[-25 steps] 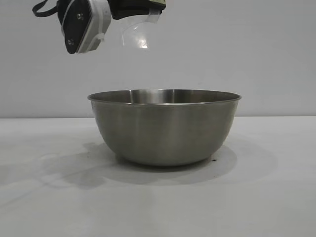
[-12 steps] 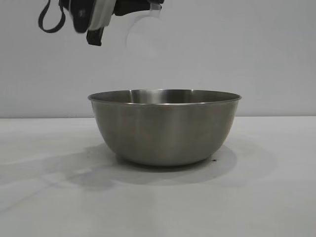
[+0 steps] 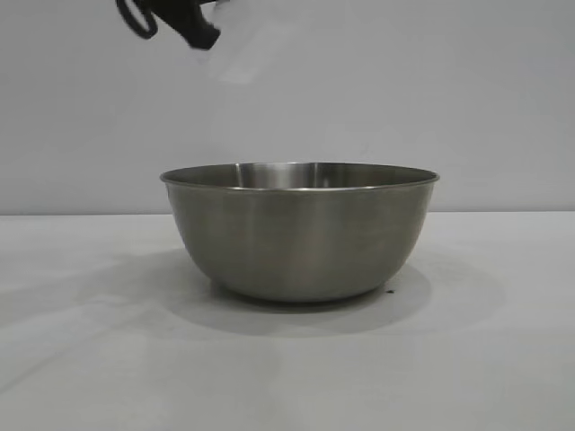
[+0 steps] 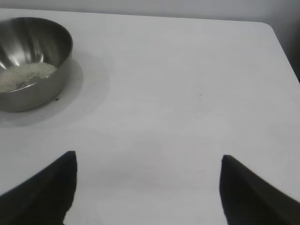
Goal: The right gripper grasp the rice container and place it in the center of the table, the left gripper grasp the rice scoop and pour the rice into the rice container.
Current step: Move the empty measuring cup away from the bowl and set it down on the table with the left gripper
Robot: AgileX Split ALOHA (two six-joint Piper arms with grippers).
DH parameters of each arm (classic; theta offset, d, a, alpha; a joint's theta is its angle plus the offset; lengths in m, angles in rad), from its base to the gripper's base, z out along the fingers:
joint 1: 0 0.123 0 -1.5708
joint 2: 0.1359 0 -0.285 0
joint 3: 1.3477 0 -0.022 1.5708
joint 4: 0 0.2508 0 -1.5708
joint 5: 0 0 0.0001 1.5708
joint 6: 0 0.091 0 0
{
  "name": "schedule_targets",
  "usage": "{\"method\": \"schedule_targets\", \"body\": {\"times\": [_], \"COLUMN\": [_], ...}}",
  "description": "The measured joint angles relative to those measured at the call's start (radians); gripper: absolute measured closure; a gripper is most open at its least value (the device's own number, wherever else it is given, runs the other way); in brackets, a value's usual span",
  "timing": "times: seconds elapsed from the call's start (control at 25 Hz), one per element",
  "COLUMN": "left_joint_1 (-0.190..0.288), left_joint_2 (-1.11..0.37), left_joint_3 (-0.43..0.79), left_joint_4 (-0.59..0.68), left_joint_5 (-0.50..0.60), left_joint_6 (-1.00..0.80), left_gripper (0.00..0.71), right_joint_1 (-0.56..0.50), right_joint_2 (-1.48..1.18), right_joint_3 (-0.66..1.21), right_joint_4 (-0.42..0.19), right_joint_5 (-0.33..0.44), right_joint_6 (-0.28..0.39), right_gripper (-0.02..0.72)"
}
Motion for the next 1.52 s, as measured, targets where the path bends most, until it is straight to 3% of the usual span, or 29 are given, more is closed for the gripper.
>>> {"method": "schedule_targets", "body": {"times": [0.2, 0.32, 0.48, 0.88, 1.52], "left_joint_1": [0.000, 0.004, 0.011, 0.011, 0.013], "left_joint_2": [0.000, 0.000, 0.000, 0.041, 0.220], "left_joint_3": [0.000, 0.002, 0.076, 0.363, 0.400], "left_joint_4": [-0.265, -0.354, -0.377, -0.345, -0.278], "left_joint_5": [0.103, 0.151, 0.097, -0.235, -0.248], "left_joint_6": [-0.001, 0.042, 0.061, -0.050, -0.126], "left_gripper": [0.710, 0.710, 0.710, 0.710, 0.710], "right_joint_1": [0.000, 0.000, 0.000, 0.000, 0.000], "right_joint_2": [0.000, 0.000, 0.000, 0.000, 0.000], "right_joint_3": [0.000, 0.000, 0.000, 0.000, 0.000], "right_joint_4": [0.000, 0.000, 0.000, 0.000, 0.000], "right_joint_5": [0.000, 0.000, 0.000, 0.000, 0.000], "right_joint_6": [0.000, 0.000, 0.000, 0.000, 0.000], "right_gripper": [0.114, 0.114, 0.114, 0.114, 0.114]}}
